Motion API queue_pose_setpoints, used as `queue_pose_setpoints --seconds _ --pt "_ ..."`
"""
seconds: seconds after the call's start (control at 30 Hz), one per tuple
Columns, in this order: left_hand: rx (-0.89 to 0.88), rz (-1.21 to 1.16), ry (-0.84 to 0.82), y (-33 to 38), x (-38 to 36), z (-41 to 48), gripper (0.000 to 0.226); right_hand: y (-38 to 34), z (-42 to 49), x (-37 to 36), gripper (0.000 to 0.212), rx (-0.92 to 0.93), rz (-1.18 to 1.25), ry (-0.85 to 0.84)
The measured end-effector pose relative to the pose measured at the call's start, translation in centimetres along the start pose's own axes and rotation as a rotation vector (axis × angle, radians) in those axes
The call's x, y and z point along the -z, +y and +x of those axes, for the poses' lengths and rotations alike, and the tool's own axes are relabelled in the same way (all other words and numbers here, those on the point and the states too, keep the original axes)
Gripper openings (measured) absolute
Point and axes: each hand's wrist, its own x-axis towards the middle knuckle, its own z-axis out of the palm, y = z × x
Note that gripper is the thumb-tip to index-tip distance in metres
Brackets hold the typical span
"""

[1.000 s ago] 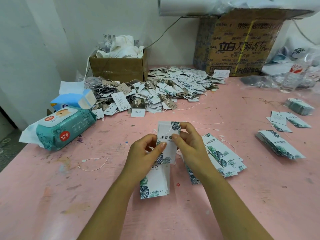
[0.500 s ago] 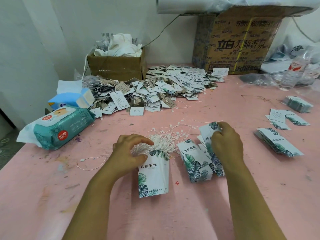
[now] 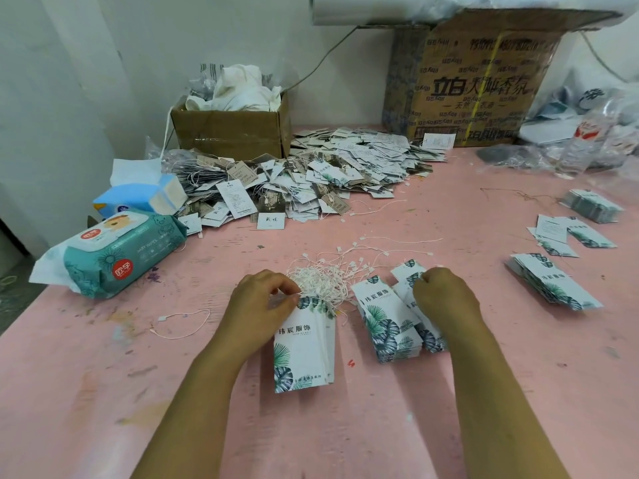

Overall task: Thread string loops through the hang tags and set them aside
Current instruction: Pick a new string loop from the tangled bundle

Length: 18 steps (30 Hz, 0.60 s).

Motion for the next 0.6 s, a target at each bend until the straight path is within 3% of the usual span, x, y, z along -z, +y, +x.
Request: queue_pose_setpoints --seconds 0.13,0.23,0.33,0.4,0.47,0.6 --pt "-0.033 -0.058 0.07 0.3 -0.1 -0.1 0.022 -0.4 -0.4 -0.2 0.019 0.019 -0.071 0.058" --pt "-0.045 -0.141 0.119 0.6 -0.1 -0.1 0.026 -0.9 -0.9 -0.2 0.03 0.084 -0.181 0.148" --pt "-0.056 -0.195 0.141 0.7 -0.2 -0.1 0.025 -2.3 -2.0 -0.5 0.04 0.352 -0.051 0.276" --pt "-0.077 -0.209 0.144 0.8 -0.3 -0.1 0.026 -3.8 -3.4 -1.1 0.038 0.598 0.13 0.224" --pt "-0.106 -0.226 0.139 0.9 -0.5 -0.1 0.025 -5.2 -4.9 -2.3 0.035 0.77 0.142 0.106" --pt "-0.149 -0.242 0.139 1.0 -0.4 -0.1 0.027 -6.0 -5.8 -4.4 0.025 0.886 0.103 0.104"
